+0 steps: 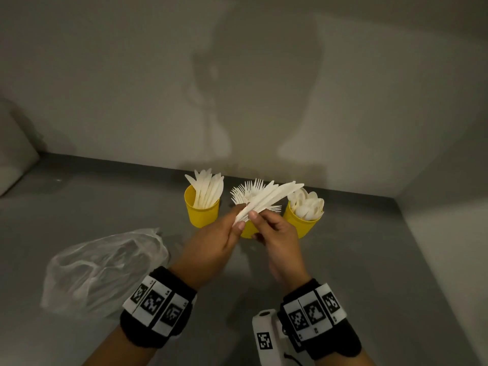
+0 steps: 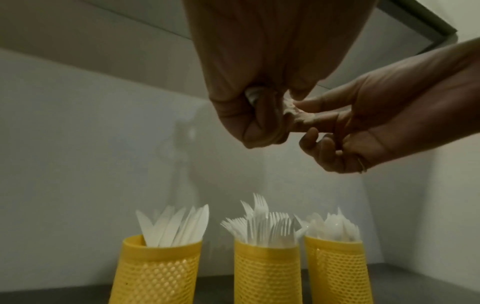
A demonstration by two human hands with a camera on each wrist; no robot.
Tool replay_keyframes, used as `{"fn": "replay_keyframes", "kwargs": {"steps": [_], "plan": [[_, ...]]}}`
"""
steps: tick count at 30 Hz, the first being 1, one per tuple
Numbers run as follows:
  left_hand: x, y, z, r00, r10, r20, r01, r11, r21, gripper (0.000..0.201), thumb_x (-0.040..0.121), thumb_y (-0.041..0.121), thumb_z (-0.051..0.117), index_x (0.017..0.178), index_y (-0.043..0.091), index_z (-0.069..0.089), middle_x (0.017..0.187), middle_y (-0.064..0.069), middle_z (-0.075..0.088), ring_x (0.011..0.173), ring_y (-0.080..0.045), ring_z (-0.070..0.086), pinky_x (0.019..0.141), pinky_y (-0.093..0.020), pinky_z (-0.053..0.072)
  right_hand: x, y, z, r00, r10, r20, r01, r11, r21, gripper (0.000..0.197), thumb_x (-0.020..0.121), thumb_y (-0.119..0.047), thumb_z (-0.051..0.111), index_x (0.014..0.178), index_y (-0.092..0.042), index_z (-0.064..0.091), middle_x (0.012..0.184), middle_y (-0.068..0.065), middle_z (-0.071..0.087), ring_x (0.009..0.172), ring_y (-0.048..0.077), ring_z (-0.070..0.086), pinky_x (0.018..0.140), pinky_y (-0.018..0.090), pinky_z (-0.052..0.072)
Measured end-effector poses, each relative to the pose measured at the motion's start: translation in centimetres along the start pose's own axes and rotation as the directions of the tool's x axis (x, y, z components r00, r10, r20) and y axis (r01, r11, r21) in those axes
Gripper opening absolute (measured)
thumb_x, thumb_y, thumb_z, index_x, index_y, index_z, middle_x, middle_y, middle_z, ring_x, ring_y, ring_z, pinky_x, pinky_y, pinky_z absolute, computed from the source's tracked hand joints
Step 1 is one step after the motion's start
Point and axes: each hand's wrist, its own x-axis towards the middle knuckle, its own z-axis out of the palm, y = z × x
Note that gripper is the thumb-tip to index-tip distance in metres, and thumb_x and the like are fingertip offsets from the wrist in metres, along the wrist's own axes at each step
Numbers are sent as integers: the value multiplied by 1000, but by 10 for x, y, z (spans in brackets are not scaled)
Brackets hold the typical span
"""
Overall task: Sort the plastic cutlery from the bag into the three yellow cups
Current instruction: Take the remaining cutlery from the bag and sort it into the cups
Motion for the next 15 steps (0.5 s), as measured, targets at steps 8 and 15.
{"fn": "replay_keyframes", "kwargs": {"steps": [8,15], "plan": [[-1,-21,-12,998,4,-67,1,997,83,57,85,53,17,140,38,11,117,-4,57,106,-13,51,92,-30,41,10,4,22,985,87,151,-97,993,66,8,86,-4,59,82,-3,66,61,1,65,51,9,58,57,23,55],[11,-47,-34,989,-40,-145,72,973,219,49,93,40,33,140,28,31,103,-6,58,97,-22,54,81,-31,41,47,8,54,994,70,82,-51,976,-210,22,86,-12,63,88,11,63,57,12,55,38,5,48,41,19,45]]}}
